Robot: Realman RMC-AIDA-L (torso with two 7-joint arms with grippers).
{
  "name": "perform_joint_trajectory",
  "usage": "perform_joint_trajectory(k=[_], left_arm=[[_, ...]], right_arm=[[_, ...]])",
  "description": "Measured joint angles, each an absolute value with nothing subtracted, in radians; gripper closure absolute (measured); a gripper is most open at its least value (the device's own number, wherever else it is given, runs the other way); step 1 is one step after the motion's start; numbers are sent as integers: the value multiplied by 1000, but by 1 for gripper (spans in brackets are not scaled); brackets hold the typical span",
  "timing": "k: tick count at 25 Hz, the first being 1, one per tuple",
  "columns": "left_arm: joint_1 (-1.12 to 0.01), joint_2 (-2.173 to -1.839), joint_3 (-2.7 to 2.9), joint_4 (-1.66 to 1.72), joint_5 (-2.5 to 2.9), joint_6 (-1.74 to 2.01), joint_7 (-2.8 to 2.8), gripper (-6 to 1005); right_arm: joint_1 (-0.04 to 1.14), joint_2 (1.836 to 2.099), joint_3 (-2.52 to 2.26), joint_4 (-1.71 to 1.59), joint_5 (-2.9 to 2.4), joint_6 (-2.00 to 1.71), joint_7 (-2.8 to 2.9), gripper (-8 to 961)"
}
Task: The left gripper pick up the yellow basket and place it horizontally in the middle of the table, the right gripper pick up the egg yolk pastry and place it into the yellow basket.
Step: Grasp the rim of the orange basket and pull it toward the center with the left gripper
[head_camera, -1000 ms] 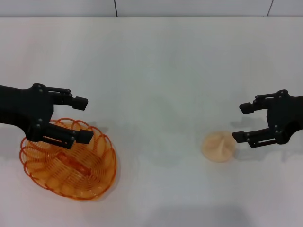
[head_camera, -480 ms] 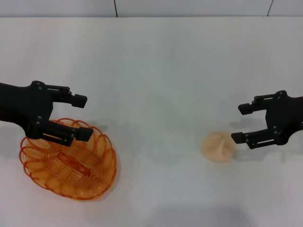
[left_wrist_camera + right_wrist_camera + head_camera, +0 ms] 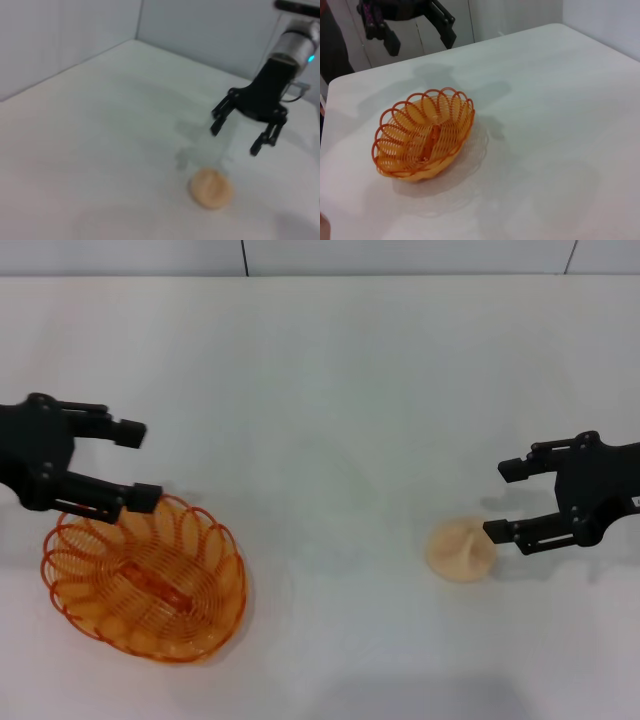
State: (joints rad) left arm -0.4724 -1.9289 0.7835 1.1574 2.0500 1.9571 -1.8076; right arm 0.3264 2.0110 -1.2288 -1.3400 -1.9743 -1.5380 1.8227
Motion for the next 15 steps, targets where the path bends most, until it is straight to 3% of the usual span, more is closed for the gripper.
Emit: perform_joint_trajectory(k=[11,15], left_arm=[[-543,-1877,783,1286,2277,1969,-2065,114],[-586,-1875,799,1296,2416,1973,-2134,114]], right_arm=[[328,2012,-1232,-1337,-1968,-1520,1822,185],[335,2013,-1234,-1337,-1960,-1518,1822,184]])
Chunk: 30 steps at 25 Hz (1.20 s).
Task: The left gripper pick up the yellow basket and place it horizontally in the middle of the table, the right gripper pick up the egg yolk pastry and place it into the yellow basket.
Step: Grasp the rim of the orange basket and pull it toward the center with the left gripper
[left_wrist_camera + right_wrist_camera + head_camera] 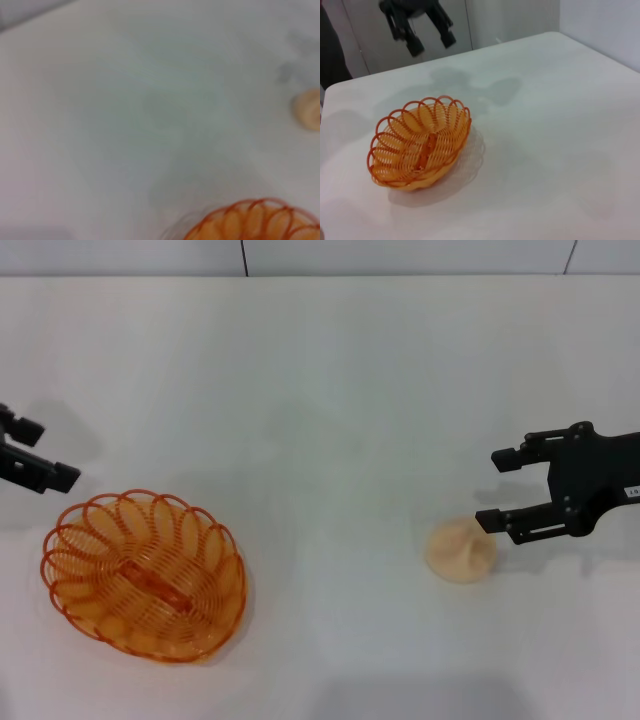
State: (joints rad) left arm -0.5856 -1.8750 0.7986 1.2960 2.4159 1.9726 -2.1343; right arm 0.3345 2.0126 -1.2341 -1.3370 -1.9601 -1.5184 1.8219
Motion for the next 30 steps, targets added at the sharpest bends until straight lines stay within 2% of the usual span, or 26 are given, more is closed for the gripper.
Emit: perform_joint_trajectory(k=[7,16,30], left_arm=[[-610,-1902,811,1289,2568,1972,-2172,113],[-614,-1918,831,1248,2662,1948,-2166,113],[-630,-1957,904,1086,2704,1754,-2118,116]], right_arm=[[339,2013,-1248,-1336,-1958,-1511,1822,184],[342,2013,-1249,-1323,-1958,-1504,1822,185],[346,2013,-1256,-1313,-1948,-1503,1824,184]])
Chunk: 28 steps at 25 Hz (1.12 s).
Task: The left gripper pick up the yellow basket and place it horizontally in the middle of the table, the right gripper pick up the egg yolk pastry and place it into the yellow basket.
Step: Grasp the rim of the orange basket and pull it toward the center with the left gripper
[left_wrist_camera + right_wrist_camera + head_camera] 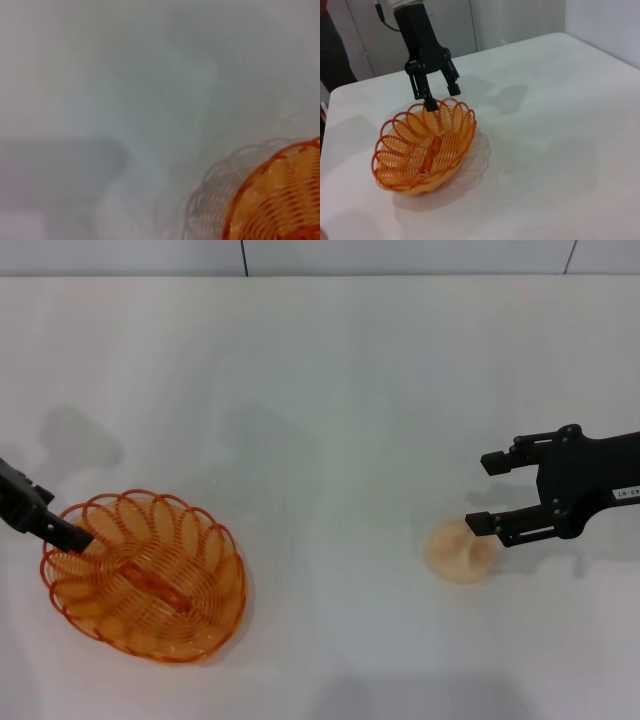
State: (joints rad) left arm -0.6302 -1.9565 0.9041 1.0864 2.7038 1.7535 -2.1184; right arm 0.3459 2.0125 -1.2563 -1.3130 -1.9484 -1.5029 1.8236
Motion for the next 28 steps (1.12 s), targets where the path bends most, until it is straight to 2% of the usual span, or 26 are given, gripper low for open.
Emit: perform_joint_trajectory(k=[9,14,25,28], left_arm=[[-643,-1972,904,1031,2704,1710,-2103,120],[-642,-1980,904,1028,2704,1714,-2098,278],[-637,-1984,903,1019,2704,1711,-2092,303],[-637,-1984,903,1017,2705,1708,-2093,340]], right_arm=[[348,2013,-1256,-1312,-1946,-1502,1824,185],[348,2013,-1256,-1310,-1946,-1501,1824,184],[348,2013,-1254,-1310,-1946,-1498,1823,185],[348,2013,-1255,-1310,-1947,-1497,1824,184]])
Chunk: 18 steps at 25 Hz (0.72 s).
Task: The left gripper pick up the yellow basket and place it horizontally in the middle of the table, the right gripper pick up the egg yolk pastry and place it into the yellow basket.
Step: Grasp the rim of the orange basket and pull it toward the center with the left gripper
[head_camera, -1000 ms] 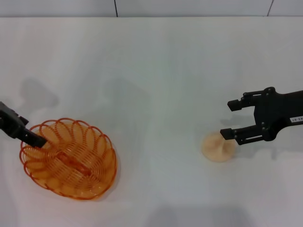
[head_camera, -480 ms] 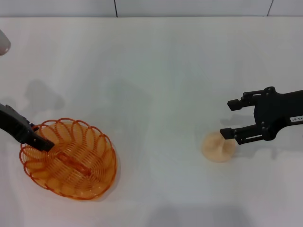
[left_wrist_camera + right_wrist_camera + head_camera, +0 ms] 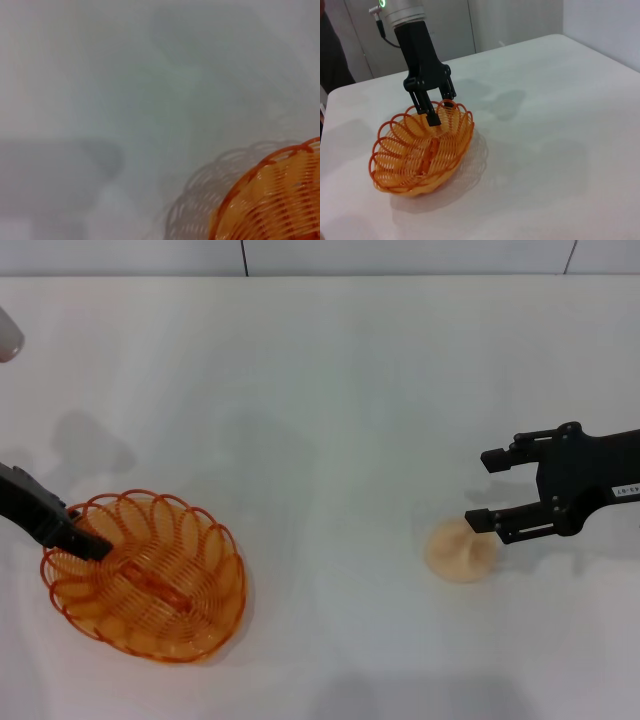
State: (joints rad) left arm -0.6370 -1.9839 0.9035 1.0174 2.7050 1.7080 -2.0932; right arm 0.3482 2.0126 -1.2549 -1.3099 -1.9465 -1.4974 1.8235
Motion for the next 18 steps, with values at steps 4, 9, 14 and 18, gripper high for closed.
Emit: perform_joint_trajectory(k=[4,9,14,18], left_arm=[[-637,-1984,904,1016,2705,1707,-2093,390],[-635,-1984,905,1015,2707,1707,-2093,533],[-633,-1989,907,1015,2713,1704,-2093,612],[-632,-1995,907,1015,2733,1693,-2093,630]], right_arm=[[348,2013,-1256,-1310,-1947,-1494,1824,184],[348,2013,-1255,-1310,-1947,-1494,1824,184],[351,2013,-1253,-1310,-1947,-1494,1824,185],[352,2013,-1253,-1310,-1947,-1494,1824,184]])
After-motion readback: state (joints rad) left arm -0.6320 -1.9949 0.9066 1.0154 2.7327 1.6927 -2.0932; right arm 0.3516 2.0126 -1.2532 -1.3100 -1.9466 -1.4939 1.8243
